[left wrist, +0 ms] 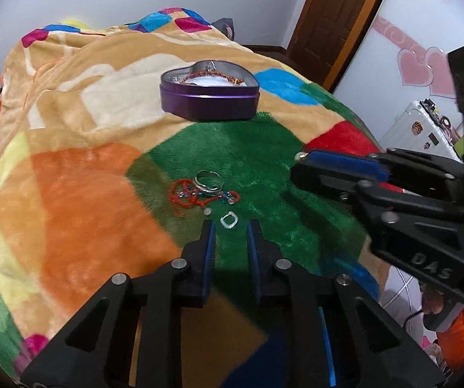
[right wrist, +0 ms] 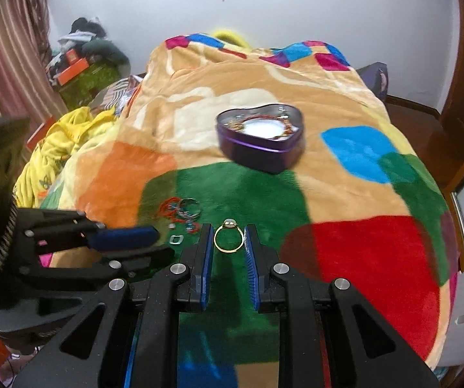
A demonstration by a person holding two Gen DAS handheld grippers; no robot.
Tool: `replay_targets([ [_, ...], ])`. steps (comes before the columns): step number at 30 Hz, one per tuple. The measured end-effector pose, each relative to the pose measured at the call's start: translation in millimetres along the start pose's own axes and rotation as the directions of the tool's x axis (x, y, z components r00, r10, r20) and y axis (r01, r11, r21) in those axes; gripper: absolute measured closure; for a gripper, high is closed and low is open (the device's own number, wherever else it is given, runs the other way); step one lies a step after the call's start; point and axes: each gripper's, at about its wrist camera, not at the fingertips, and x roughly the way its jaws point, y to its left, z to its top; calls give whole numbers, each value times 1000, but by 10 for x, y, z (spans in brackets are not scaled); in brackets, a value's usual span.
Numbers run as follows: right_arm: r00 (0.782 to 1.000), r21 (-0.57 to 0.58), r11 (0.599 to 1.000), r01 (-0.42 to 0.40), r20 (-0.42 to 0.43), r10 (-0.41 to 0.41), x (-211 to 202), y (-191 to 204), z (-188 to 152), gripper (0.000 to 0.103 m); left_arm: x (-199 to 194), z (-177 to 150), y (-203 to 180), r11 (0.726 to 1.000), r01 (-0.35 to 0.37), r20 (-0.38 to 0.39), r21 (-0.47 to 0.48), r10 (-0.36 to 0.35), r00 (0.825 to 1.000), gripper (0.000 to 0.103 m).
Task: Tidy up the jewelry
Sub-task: 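Grasp the gold ring with the right tool while the left tool grasps a small silver earring, then lower the gold ring and silver earring into the heart tin and release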
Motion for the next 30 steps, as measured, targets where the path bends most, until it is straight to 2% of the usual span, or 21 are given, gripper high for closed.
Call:
replay_targets([
  [2,1000,9,1000,3,3,-3,-9,-23,-5,86,28,5,-16,1000,-15,10,3,15,1000,92],
  [5,1000,13,1000,5,6,-5,-21,-40,-7,86,51,7,-27,1000,-23,17,4,23,1000,94],
  [17,999,16,1000,3,49,-4,-106,-62,57,86,-115,73,5,999,-37,64,1,37,997,94],
  [30,990,28,1000,9,137,-13,-304,-91,290,86,-422,399,51,999,-40,181,-6,40,983,94],
])
